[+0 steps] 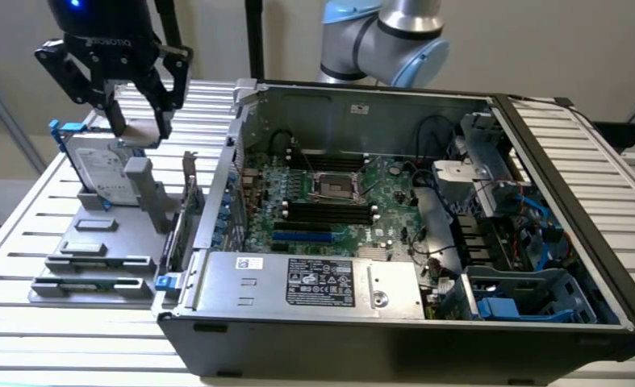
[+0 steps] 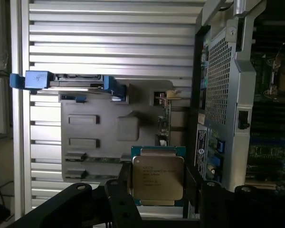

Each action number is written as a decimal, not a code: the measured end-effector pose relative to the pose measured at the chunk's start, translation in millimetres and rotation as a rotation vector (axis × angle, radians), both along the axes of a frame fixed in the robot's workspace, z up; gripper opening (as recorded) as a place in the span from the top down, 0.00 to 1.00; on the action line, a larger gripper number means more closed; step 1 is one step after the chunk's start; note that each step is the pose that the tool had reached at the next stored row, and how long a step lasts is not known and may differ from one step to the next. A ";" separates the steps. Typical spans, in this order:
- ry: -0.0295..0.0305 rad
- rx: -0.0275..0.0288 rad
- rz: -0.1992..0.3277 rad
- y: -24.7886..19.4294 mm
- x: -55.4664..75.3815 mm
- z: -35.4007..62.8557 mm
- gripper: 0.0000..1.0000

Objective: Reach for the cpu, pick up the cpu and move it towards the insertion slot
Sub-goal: 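Pick up the cpu and move it towards the insertion slot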

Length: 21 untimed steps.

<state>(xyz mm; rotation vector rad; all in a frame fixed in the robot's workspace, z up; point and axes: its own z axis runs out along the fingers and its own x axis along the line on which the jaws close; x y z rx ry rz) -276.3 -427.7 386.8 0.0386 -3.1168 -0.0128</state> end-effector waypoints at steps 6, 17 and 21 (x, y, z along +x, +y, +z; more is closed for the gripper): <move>0.0003 0.0027 0.000 0.0 27.1 0.6 0.45; 0.0004 0.0161 0.000 0.0 77.0 2.4 0.45; 0.0004 0.0187 0.000 0.0 95.3 3.2 0.45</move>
